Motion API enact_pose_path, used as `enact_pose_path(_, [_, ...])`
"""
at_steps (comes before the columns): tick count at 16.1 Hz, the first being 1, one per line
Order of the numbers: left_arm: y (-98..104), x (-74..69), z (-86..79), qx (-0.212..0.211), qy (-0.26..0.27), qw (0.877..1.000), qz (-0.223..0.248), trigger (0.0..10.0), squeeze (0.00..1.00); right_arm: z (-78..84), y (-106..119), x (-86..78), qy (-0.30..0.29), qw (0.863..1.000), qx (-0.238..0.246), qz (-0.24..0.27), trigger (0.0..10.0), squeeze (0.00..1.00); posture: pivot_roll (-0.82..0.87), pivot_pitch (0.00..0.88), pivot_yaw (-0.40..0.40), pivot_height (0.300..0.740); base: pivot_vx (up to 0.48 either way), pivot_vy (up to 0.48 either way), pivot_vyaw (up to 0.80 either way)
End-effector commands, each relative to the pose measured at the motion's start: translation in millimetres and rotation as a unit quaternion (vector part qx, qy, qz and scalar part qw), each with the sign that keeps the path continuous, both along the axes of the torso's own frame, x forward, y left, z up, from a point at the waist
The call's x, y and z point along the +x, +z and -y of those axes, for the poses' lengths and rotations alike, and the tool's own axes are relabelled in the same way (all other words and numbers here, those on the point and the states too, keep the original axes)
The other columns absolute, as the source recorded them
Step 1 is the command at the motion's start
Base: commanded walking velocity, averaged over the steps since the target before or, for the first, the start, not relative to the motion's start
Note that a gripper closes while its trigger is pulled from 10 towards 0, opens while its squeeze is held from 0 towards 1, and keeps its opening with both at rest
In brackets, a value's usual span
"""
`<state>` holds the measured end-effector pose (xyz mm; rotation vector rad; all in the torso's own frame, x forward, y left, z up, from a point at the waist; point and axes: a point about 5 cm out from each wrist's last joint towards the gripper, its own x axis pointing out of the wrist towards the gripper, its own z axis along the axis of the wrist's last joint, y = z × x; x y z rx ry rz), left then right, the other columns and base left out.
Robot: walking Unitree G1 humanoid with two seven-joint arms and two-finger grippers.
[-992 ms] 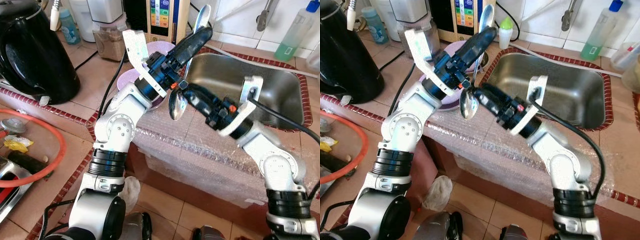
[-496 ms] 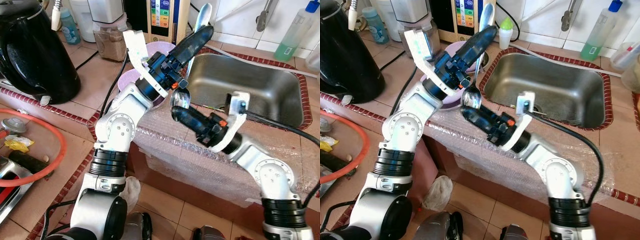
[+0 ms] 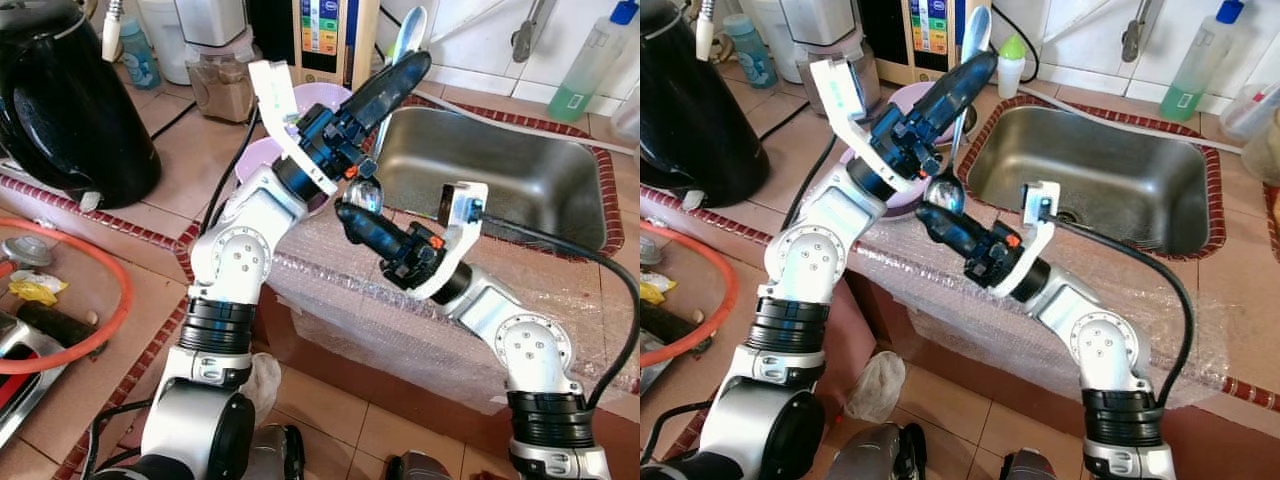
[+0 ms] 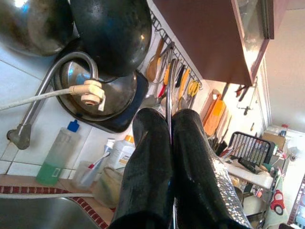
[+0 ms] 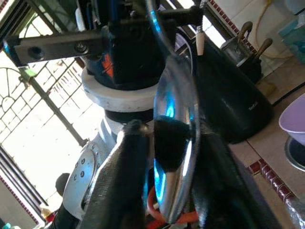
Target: Kitchen organization
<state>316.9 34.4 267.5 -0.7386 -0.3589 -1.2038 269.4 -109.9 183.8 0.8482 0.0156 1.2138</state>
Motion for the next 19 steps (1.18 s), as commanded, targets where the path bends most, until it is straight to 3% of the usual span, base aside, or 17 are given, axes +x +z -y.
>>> enact_pose_path(1, [9.0, -2.3, -0.2, -0.001, -0.003, 1.0, 0.017, 0.0, 0.0, 2.0, 6.0, 1.3, -0.002, 1.0, 0.011, 0.01, 0.0, 0.0, -0.05, 0.04, 0.065, 0.74, 0.0, 0.0, 0.0])
enact_pose_path(12, [7.9, 0.0, -0.6, 0.006, 0.002, 1.0, 0.015, 0.0, 0.0, 9.4, 2.6, 9.2, -0.053, 0.998, 0.021, -0.004, 0.0, 0.0, -0.06, 0.035, 0.07, 0.74, 0.0, 0.0, 0.0])
enact_pose_path(13, [5.2, 1.7, -1.3, 0.021, 0.011, 1.0, 0.019, 3.1, 0.0, 9.8, 1.5, 11.2, -0.064, 0.998, 0.016, -0.005, 0.0, 0.0, -0.06, 0.035, 0.07, 0.74, 0.0, 0.0, 0.0])
enact_pose_path(14, [0.3, 3.4, -1.2, 0.041, 0.021, 0.999, 0.019, 10.0, 0.0, 10.4, 0.5, 13.4, -0.079, 0.997, 0.01, -0.007, 0.0, 0.0, -0.06, 0.036, 0.07, 0.74, 0.0, 0.0, 0.0])
enact_pose_path(15, [-3.7, 5.5, -1.5, 0.051, 0.029, 0.998, 0.008, 10.0, 0.17, 11.2, -0.5, 15.4, -0.092, 0.996, 0.004, -0.008, 0.0, 0.0, -0.06, 0.036, 0.07, 0.74, 0.0, 0.0, 0.0])
enact_pose_path(16, [-8.6, 8.4, -2.3, 0.059, 0.034, 0.998, -0.002, 10.0, 1.0, 12.1, -1.9, 18.2, -0.106, 0.994, -0.005, -0.008, 0.0, 0.0, -0.06, 0.039, 0.07, 0.74, 0.0, 0.0, 0.0])
enact_pose_path(19, [-22.2, 11.6, -4.4, 0.094, 0.052, 0.994, 0.003, 10.0, 1.0, 14.6, -9.9, 23.5, -0.137, 0.99, -0.042, -0.01, 0.0, 0.0, -0.06, 0.043, 0.065, 0.74, 0.0, 0.0, 0.0])
